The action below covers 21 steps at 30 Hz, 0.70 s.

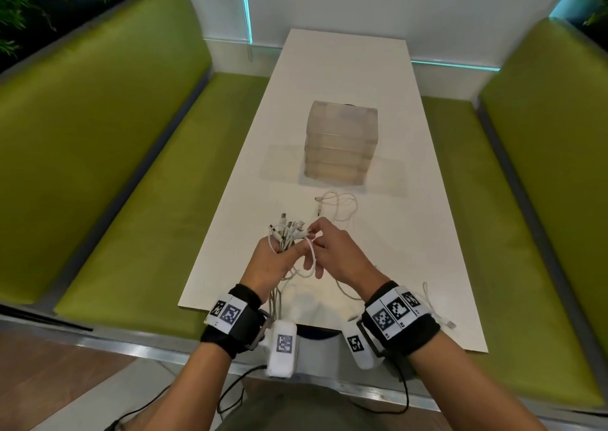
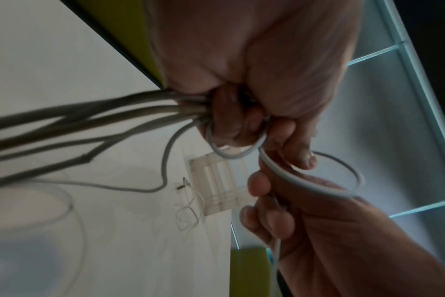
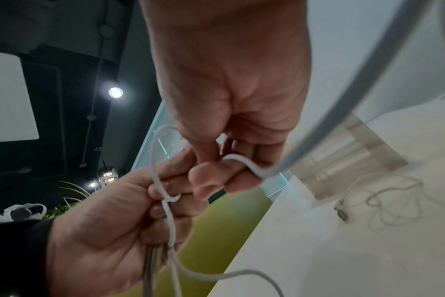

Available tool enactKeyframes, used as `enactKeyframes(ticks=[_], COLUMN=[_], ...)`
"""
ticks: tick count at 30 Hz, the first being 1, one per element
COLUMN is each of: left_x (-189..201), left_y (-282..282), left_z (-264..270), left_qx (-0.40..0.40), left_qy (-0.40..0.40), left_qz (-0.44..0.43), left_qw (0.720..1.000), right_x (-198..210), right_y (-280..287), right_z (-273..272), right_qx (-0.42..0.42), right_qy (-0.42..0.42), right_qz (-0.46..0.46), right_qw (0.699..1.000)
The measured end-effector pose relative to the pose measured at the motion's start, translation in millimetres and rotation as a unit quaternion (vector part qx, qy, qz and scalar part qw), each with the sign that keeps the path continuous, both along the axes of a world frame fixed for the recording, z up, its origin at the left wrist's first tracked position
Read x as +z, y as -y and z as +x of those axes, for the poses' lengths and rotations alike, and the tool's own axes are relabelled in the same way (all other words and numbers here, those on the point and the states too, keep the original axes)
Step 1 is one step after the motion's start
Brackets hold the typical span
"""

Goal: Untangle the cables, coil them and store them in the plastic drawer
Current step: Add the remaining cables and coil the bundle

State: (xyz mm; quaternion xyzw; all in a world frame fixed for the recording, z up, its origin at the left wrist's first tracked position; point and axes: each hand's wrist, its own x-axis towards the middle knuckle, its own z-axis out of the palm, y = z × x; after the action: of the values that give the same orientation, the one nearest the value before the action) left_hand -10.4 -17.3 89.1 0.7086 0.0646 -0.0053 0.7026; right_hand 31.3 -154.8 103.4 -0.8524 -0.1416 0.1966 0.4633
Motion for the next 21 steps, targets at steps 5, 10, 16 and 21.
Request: enactKeyframes(ticks=[5, 10, 16, 21], left_x=[-12, -17, -10, -9], left_y=[-26, -69, -35, -11], left_z=[8, 19, 10, 5], left_qx=[0.159, 0.320, 0.089, -0.011], left_qy=[-0.009, -0.006, -0.051, -0.041], left_qz=[-0.074, -0.151, 0.020, 0.033], left_qw=[0.984, 0.935, 0.995, 0.999], right_x=[-3, -21, -10, -3], right_y=[6, 31, 20, 10], right_z=[0, 1, 3, 4], right_qx=[0.106, 0.077, 0.019, -0.081], right_qy=[-0.080, -0.023, 0.026, 0.030], right_qz=[-0.049, -0.082, 0.066, 0.162], right_qw=[0.990, 0.993, 0.997, 0.983])
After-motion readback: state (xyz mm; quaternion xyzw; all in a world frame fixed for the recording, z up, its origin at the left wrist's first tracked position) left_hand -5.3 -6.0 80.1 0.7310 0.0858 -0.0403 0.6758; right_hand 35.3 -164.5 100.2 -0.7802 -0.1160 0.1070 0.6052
